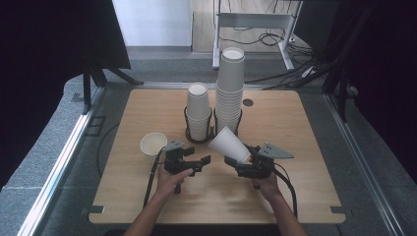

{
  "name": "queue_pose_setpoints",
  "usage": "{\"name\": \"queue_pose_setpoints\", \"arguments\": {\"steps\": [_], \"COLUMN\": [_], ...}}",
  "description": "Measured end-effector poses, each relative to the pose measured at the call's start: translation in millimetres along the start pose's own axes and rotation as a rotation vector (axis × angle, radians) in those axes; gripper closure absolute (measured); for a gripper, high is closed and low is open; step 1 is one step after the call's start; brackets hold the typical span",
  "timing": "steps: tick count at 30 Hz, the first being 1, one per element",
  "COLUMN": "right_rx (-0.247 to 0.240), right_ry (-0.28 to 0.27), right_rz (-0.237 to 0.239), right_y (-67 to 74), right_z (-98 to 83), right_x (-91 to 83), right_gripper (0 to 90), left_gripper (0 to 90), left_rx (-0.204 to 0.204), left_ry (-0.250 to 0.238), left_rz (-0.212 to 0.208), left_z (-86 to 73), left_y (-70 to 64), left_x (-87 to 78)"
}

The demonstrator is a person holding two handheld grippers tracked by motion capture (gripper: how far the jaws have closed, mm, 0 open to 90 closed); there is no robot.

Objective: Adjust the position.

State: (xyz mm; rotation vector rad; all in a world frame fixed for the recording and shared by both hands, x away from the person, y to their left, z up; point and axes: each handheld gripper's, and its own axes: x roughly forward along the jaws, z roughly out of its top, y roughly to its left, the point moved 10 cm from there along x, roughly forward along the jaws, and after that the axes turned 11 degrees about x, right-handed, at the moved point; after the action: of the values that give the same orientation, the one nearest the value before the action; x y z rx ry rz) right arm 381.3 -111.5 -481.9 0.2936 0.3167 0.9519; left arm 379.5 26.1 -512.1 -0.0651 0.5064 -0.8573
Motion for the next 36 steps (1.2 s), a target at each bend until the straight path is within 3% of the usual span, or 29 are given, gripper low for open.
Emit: {"name": "queue_pose_setpoints", "arguments": {"steps": [6, 13, 22, 29, 31, 36], "right_rx": [-0.003, -0.005, -0.022, -0.035, -0.037, -0.05], "right_ry": [0.0, -0.011, -0.013, -0.023, -0.026, -0.029], "right_rz": [0.004, 0.011, 0.018, 0.023, 0.024, 0.03], "right_y": [1.3, 3.0, 7.1, 11.3, 12.2, 15.9], "right_z": [-0.7, 0.4, -3.1, -4.2, -4.5, -5.8], "right_x": [0.8, 0.2, 3.4, 5.4, 6.1, 8.4], "right_gripper": [21.0, 21.0, 21.1, 21.1, 21.1, 21.2], "left_gripper": [14.2, 13.0, 8.5, 6.2, 5.3, 4.5], "left_rx": [-0.014, -0.059, -0.117, -0.199, -0.189, -0.208], "left_ry": [-0.018, -0.084, -0.123, -0.151, -0.148, -0.149], "left_rz": [-0.03, -0.142, -0.252, -0.346, -0.348, -0.356], "left_z": [4.3, 14.4, 24.2, 33.1, 36.1, 42.0], "left_y": [-3.3, -14.5, -23.6, -28.9, -31.2, -35.8], "left_x": [-2.8, -7.6, -6.7, 0.3, 3.3, 14.8]}}
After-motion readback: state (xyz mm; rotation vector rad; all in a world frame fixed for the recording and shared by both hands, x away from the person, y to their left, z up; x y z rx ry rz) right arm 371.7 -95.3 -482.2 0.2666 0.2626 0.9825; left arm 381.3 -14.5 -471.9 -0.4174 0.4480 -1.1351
